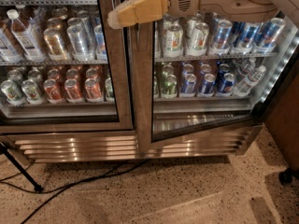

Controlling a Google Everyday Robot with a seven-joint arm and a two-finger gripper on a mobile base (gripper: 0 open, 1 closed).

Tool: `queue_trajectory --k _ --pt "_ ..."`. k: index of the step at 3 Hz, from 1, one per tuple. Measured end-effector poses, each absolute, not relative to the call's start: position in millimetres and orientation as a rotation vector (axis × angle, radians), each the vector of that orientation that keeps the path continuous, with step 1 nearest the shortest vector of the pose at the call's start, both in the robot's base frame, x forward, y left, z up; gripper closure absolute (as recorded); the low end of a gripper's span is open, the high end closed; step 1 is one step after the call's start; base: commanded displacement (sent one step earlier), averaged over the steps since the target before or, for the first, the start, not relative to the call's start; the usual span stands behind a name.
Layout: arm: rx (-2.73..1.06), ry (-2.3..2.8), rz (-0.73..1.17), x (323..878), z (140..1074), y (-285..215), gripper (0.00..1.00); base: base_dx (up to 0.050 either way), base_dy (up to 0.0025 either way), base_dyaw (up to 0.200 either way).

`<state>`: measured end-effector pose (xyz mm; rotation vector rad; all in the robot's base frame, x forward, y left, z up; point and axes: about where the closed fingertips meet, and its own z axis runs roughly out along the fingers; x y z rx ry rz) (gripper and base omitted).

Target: Open right fridge door

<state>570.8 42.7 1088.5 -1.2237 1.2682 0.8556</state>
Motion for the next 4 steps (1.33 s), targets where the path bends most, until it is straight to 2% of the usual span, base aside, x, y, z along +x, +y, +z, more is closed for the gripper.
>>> queue_trajectory --k 4 --pt "-1.239 1.281 0.857 569.3 1089.5 41.6 0.00 0.000 0.00000 0.000"
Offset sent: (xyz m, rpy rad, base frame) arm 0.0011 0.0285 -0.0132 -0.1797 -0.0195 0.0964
